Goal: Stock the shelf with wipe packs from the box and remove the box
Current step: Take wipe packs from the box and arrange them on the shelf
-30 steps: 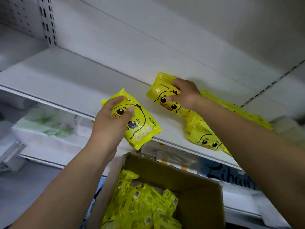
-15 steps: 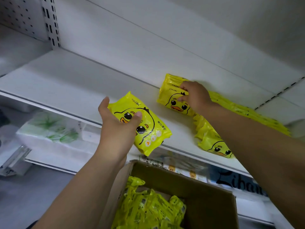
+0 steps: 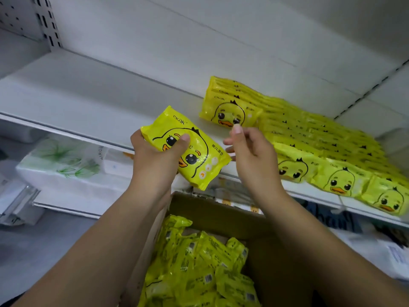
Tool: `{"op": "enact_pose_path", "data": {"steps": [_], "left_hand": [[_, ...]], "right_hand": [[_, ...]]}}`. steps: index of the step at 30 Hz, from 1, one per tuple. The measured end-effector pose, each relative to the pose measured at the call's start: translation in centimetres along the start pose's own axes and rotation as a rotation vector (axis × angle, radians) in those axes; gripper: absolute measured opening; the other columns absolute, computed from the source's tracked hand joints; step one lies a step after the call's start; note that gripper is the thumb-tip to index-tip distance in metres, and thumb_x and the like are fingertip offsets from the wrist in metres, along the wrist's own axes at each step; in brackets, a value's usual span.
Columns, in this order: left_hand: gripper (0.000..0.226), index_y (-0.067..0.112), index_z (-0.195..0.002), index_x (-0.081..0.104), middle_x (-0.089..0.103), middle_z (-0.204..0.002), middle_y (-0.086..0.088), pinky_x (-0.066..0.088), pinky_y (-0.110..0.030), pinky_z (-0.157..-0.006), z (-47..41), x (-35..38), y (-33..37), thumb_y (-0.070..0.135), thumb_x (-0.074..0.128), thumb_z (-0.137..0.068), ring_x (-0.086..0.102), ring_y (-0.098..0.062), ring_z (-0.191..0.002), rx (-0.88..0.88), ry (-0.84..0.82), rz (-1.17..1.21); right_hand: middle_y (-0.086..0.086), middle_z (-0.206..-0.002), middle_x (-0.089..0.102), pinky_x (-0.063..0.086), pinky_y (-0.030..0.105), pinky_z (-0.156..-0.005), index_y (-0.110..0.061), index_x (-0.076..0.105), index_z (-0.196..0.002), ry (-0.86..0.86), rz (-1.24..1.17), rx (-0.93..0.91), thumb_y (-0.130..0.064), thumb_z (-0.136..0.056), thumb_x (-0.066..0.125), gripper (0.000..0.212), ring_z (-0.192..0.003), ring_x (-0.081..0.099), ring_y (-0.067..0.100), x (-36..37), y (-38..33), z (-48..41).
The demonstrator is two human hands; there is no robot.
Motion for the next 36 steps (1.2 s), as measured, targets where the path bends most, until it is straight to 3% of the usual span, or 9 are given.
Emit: {"op": "enact_pose_path", "data": {"steps": [2, 5, 9, 14, 18, 21, 25, 32, 36], "left_hand": [[0.062, 0.008, -0.135, 0.041, 0.070, -0.120, -0.014, 0.058, -0.062, -0.087, 1.0, 1.1, -1.2, 0.014, 0.080, -0.087, 0.072, -0.033, -0.105, -0.029, -0.033, 0.042], [0.047, 0.008, -0.130, 0.043, 0.070, -0.119, -0.012, 0.057, -0.060, -0.090, 3.0, 2.3, -3.1, 0.018, 0.073, -0.094, 0.073, -0.029, -0.105, -0.057, -0.039, 0.039], [0.047, 0.010, -0.114, 0.057, 0.074, -0.107, -0.015, 0.057, -0.063, -0.088, 4.5, 3.2, -4.0, 0.043, 0.077, -0.087, 0.074, -0.034, -0.098, -0.104, -0.098, -0.095], [0.057, 0.024, -0.083, 0.065, 0.072, -0.095, -0.011, 0.055, -0.055, -0.089, 4.7, 3.6, -4.3, 0.077, 0.072, -0.063, 0.068, -0.034, -0.087, -0.119, -0.199, -0.416], [0.061, 0.014, -0.088, 0.065, 0.059, -0.080, -0.006, 0.047, -0.042, -0.074, 4.8, 4.4, -5.1, 0.074, 0.058, -0.079, 0.053, -0.019, -0.073, -0.032, -0.297, -0.534], [0.056, 0.013, -0.091, 0.068, 0.062, -0.084, -0.020, 0.053, -0.046, -0.072, 4.9, 4.8, -6.0, 0.068, 0.055, -0.089, 0.056, -0.023, -0.073, -0.056, -0.309, -0.525], [0.036, 0.028, -0.100, 0.078, 0.077, -0.101, -0.012, 0.055, -0.056, -0.091, 4.9, 5.4, -6.8, 0.056, 0.057, -0.098, 0.072, -0.043, -0.097, -0.112, -0.315, -0.460], [0.037, 0.017, -0.110, 0.075, 0.078, -0.107, -0.008, 0.049, -0.060, -0.100, 4.6, 6.5, -7.1, 0.045, 0.053, -0.102, 0.073, -0.033, -0.098, -0.237, -0.331, -0.319], [0.035, 0.015, -0.115, 0.071, 0.077, -0.110, -0.008, 0.056, -0.055, -0.095, 4.5, 6.2, -7.6, 0.041, 0.052, -0.102, 0.073, -0.031, -0.104, -0.283, -0.276, -0.230]], "right_hand": [[-0.003, -0.093, 0.073, 0.053, 0.018, -0.080, -0.022, 0.067, -0.097, -0.074, -0.068, 0.198, -0.059, -0.098, 0.049, 0.041, -0.081, 0.065, -0.003, 0.3, 2.8, 2.7], [0.004, -0.096, 0.077, 0.056, 0.051, -0.093, -0.021, 0.071, -0.100, -0.061, -0.218, 0.396, -0.083, -0.078, 0.051, 0.069, -0.095, 0.073, 0.023, 0.3, 6.6, 5.7], [0.028, -0.097, 0.069, 0.053, 0.066, -0.087, -0.017, 0.070, -0.099, 0.119, -0.387, 0.461, -0.065, -0.086, 0.064, 0.051, -0.084, 0.067, 0.046, -2.7, 8.9, 8.0], [0.027, -0.102, 0.069, 0.046, 0.034, -0.078, -0.002, 0.066, -0.094, 0.155, -0.341, 0.500, -0.067, -0.082, 0.064, 0.066, -0.078, 0.058, 0.020, -6.4, 11.2, 8.5], [0.017, -0.098, 0.075, 0.056, 0.042, -0.087, -0.007, 0.070, -0.094, 0.162, -0.348, 0.533, -0.063, -0.093, 0.056, 0.058, -0.082, 0.072, 0.031, -7.1, 13.0, 8.5], [0.001, -0.064, 0.060, 0.046, 0.031, -0.055, -0.016, 0.063, -0.080, 0.189, -0.430, 0.539, -0.049, -0.099, 0.053, 0.040, -0.053, 0.051, 0.015, -7.2, 13.5, 8.6], [-0.004, -0.060, 0.053, 0.041, 0.024, -0.044, -0.015, 0.058, -0.081, 0.259, -0.558, 0.522, -0.036, -0.100, 0.056, 0.029, -0.049, 0.045, 0.010, -8.3, 13.6, 7.8], [-0.005, -0.061, 0.065, 0.046, 0.021, -0.044, -0.015, 0.057, -0.081, 0.212, -0.700, 0.541, -0.036, -0.101, 0.053, 0.029, -0.050, 0.058, 0.007, -8.9, 13.3, 6.7], [0.008, -0.101, 0.075, 0.061, 0.035, -0.074, -0.012, 0.066, -0.104, 0.115, -0.769, 0.575, -0.040, -0.101, 0.053, 0.031, -0.089, 0.073, 0.022, -8.1, 13.4, 6.7]]}}
Point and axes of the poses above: each hand's wrist, its own z-axis away from the middle knuckle, its own x-axis out of the palm, y = z × x, the point moved 8 cm from there along -z, towards the middle knuckle
